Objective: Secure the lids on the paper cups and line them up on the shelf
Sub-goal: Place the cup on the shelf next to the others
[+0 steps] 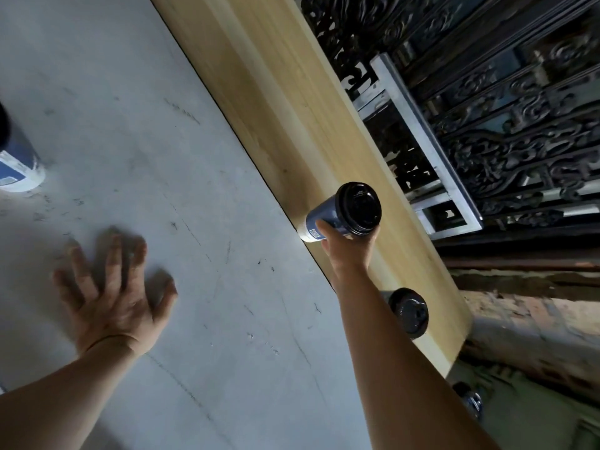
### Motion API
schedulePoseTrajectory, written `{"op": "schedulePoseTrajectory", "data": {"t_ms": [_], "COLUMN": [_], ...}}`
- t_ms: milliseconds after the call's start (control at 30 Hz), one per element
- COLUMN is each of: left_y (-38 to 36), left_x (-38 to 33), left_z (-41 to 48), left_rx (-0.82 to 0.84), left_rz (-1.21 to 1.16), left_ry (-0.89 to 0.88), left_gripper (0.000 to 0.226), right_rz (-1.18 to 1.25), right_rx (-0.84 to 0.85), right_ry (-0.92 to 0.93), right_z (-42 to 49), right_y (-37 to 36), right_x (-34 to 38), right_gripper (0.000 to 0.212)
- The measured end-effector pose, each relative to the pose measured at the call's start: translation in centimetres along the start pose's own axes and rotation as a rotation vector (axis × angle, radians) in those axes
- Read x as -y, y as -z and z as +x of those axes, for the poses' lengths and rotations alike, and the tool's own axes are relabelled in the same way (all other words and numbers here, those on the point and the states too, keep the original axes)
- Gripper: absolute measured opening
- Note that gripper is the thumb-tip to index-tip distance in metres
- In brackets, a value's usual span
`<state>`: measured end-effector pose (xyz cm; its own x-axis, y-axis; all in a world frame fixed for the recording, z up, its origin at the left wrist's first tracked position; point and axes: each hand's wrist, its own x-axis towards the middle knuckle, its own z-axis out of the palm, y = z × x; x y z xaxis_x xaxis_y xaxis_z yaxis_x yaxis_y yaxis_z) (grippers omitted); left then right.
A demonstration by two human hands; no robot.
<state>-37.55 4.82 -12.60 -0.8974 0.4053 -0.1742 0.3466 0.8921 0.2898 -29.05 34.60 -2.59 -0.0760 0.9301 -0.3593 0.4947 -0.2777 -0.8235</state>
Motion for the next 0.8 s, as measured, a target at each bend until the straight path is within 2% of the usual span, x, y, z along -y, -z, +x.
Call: {"op": "schedulePoseTrajectory", "data": {"t_ms": [233, 400, 700, 800], "left_y": [-0.2, -0.1, 0.0, 0.0], "left_x": [0.1, -0.1, 0.0, -0.2], "left_z": [0.3, 0.2, 0.1, 0.1], "left_rx": [0.053, 0.009, -0.001, -0.013], "left_rz": [0.031, 0.028, 0.018, 0.023], "left_ry": [0.023, 0.013, -0.002, -0.002], "left_gripper": [0.089, 0.083, 0.086, 0.086], "right_rz": [0.037, 0.040, 0.060, 0.039], "right_rx": [-0.016, 0.048, 0.027, 0.022], "right_ry": [-0.029, -0.075, -0.178, -0.213], "right_z": [0.7, 0.7, -0.1, -0.5], "right_y": [0.2, -0.5, -1.4, -1.5], "right_x": [-0.3, -0.5, -0.6, -1.0], "right_gripper": [0.067, 0.070, 0.074, 0.069]}}
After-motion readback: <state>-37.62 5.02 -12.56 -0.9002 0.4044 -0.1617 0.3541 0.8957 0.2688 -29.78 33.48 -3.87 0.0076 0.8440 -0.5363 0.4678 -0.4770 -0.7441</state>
